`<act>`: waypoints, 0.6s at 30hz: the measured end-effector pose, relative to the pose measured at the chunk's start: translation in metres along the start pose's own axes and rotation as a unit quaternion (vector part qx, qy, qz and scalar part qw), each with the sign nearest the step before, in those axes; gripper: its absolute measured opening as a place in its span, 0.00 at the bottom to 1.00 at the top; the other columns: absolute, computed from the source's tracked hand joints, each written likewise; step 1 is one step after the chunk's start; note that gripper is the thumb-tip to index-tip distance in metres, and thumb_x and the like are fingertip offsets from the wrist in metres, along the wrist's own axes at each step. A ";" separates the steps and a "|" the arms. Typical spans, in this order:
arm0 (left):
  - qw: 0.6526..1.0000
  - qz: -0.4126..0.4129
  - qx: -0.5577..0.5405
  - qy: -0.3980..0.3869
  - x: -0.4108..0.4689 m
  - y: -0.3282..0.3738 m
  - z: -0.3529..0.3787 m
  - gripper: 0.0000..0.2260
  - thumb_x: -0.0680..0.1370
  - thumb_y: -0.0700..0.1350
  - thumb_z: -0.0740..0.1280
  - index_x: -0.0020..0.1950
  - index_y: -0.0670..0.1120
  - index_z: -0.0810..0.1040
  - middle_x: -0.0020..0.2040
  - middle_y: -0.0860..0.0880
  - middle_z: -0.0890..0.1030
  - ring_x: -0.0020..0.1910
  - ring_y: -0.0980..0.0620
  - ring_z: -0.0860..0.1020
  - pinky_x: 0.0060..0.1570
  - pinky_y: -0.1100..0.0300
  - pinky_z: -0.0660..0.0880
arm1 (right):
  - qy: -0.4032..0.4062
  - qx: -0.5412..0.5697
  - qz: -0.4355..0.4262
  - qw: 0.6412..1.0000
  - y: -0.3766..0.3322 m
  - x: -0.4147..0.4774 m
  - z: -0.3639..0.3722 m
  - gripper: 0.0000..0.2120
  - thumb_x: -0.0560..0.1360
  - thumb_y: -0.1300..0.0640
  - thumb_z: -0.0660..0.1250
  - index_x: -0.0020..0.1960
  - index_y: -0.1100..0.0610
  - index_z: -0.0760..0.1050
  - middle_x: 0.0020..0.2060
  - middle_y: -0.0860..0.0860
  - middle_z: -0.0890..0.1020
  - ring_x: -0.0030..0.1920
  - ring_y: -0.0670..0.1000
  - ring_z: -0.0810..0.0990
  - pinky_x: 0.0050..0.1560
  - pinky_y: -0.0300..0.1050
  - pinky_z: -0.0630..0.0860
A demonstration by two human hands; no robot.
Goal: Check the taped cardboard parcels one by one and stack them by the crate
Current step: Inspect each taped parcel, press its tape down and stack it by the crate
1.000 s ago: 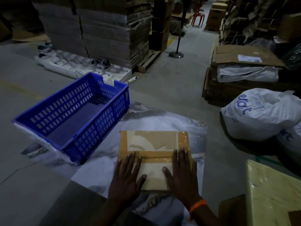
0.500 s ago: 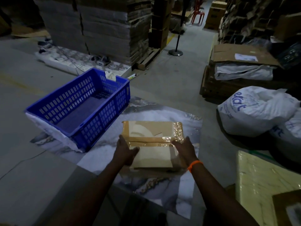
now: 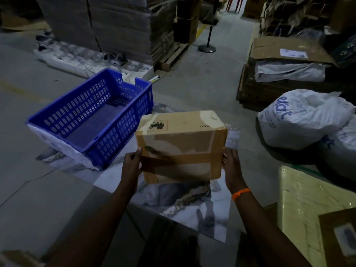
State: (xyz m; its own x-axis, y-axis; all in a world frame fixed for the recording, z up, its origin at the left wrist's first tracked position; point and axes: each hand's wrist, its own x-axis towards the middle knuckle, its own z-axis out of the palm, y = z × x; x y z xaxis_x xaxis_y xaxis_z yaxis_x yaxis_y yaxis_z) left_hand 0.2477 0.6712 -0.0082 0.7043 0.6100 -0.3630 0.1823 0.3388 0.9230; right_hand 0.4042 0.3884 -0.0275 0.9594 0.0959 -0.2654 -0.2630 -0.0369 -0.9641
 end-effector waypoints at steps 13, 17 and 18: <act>0.998 -0.010 0.054 -0.008 -0.031 -0.032 -0.029 0.29 0.79 0.68 0.59 0.67 0.46 0.75 0.64 0.47 0.81 0.62 0.47 0.80 0.56 0.51 0.78 | 0.052 -0.015 0.005 0.999 0.023 -0.073 -0.024 0.37 0.66 0.18 0.61 0.64 0.42 0.76 0.62 0.48 0.82 0.64 0.49 0.80 0.69 0.54 0.74; 0.941 0.214 0.259 0.026 -0.041 0.001 -0.010 0.27 0.80 0.64 0.59 0.72 0.49 0.71 0.69 0.49 0.74 0.64 0.57 0.74 0.58 0.60 0.74 | 0.093 -0.256 -0.184 0.944 -0.005 -0.072 -0.012 0.32 0.79 0.34 0.65 0.74 0.54 0.71 0.69 0.55 0.78 0.69 0.56 0.76 0.67 0.53 0.75; 0.905 0.282 0.319 0.004 -0.042 0.010 0.000 0.26 0.81 0.61 0.60 0.74 0.49 0.69 0.71 0.49 0.72 0.67 0.58 0.71 0.61 0.62 0.71 | 0.066 -0.314 -0.244 0.915 -0.012 -0.070 -0.003 0.31 0.80 0.39 0.67 0.76 0.56 0.69 0.73 0.57 0.75 0.73 0.56 0.73 0.70 0.52 0.72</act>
State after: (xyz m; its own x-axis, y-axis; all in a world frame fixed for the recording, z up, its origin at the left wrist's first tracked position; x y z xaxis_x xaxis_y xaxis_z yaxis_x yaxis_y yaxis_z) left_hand 0.2198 0.6487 0.0164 0.8040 0.5632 0.1908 0.1563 -0.5097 0.8460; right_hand 0.3403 0.3791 0.0026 0.9620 0.1333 0.2382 0.2701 -0.5899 -0.7609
